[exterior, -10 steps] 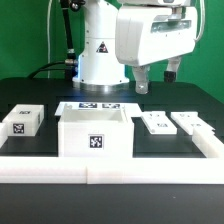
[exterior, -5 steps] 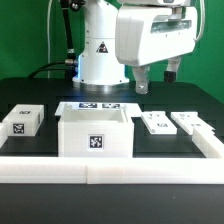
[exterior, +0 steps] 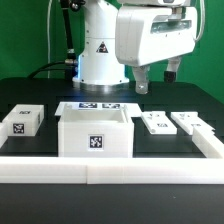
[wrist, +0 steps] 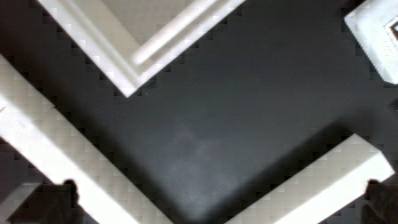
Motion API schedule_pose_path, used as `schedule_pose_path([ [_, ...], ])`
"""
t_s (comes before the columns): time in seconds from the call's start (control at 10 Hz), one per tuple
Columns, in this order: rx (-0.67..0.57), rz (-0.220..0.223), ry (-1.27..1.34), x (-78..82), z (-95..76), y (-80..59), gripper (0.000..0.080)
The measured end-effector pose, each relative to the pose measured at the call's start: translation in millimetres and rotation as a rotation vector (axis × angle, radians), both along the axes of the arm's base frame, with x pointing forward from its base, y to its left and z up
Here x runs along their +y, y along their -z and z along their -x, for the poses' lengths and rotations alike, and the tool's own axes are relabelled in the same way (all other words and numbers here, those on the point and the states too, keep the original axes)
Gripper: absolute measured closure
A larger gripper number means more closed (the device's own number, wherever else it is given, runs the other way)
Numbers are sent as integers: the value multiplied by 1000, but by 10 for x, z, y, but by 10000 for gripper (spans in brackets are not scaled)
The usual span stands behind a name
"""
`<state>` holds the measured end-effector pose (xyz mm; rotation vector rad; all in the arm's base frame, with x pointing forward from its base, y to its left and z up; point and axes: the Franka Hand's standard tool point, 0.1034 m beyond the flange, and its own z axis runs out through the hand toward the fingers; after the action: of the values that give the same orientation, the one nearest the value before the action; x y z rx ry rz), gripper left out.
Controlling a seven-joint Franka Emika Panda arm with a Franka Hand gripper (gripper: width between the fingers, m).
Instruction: Assemble cabinet
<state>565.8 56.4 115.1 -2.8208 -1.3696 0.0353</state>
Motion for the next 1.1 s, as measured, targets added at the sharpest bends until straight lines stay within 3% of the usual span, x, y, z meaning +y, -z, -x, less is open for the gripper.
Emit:
schedule_pose_path([
  [0.2,-4,0,-43,-30,-6,3,1],
  [0.4,-20,-2,-233,-223,-12,40,1],
  [0.6,-7,9,-409,-315,20,86,1],
  [1.1,-4,11,-474,-373,49,133,1],
])
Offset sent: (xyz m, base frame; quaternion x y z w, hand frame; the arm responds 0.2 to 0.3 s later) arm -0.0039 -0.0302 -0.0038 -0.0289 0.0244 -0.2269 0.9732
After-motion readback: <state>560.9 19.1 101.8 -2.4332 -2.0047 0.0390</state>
